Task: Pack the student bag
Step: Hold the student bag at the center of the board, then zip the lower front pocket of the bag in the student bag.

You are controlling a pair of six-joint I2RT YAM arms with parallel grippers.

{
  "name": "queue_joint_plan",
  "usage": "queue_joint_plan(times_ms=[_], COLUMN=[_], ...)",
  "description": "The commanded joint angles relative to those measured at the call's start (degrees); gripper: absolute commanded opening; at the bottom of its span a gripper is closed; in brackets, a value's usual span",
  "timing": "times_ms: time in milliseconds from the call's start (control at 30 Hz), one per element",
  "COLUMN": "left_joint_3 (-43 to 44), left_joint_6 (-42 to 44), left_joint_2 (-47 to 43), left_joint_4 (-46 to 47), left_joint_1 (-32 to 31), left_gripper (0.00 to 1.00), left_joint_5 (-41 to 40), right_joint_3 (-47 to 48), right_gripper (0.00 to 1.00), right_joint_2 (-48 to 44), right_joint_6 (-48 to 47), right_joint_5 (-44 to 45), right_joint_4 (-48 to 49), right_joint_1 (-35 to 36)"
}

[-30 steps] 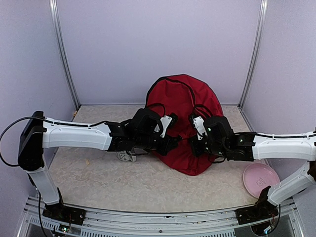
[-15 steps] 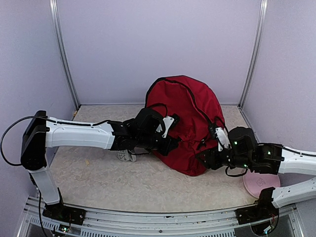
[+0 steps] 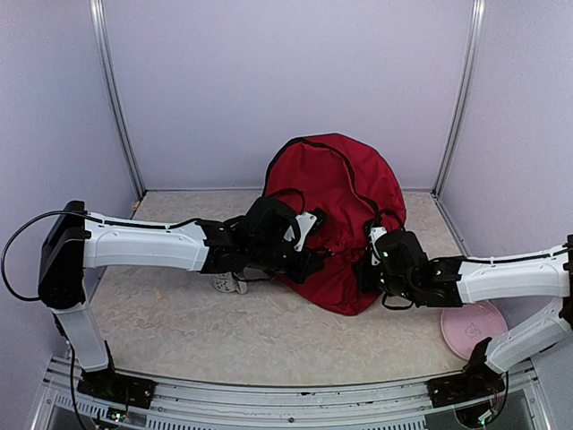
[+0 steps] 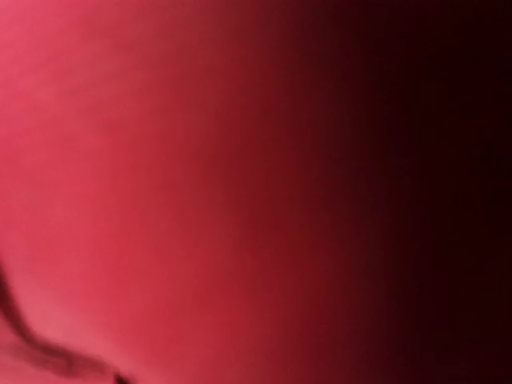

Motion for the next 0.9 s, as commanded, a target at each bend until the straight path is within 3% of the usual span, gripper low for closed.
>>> queue_joint_plan(times_ms=[0, 33, 200, 400, 733, 867], left_joint_3=[1.2, 1.2, 2.2, 1.8, 0.6, -0.5], left_joint_6=[0.1, -0.4, -0.1, 1.1, 0.6, 2.3], left_joint_2=[0.6, 0.7, 0.4, -0.7, -2.8, -3.3], left_joint_4=[0.9, 1.1, -0.6, -3.2, -8.5, -6.8], left_joint_1=[1.5, 2.0, 5.0, 7.5, 12.8, 9.3], left_gripper=[0.0, 0.0, 0.0, 0.0, 0.0, 0.0], left_joint_5=[2.7, 3.5, 3.6, 3.3, 0.0, 5.0], right_joint_3=[1.6, 1.5, -1.6, -5.4, -1.4, -0.8], right_gripper=[0.12, 0.0, 0.0, 0.0, 0.0, 0.0], right_joint_2=[1.5, 1.3, -4.6, -14.5, -22.6, -20.9], right_joint_6=[-2.4, -3.2, -4.3, -4.8, -9.8, -13.7], right_joint_5=[-0.5, -1.8, -7.3, -12.6, -23.2, -30.1], right_joint_4=[8.0, 8.1, 6.3, -3.0, -18.2, -17.2], right_joint_1=[-0.8, -0.7, -1.6, -4.4, -10.5, -10.6])
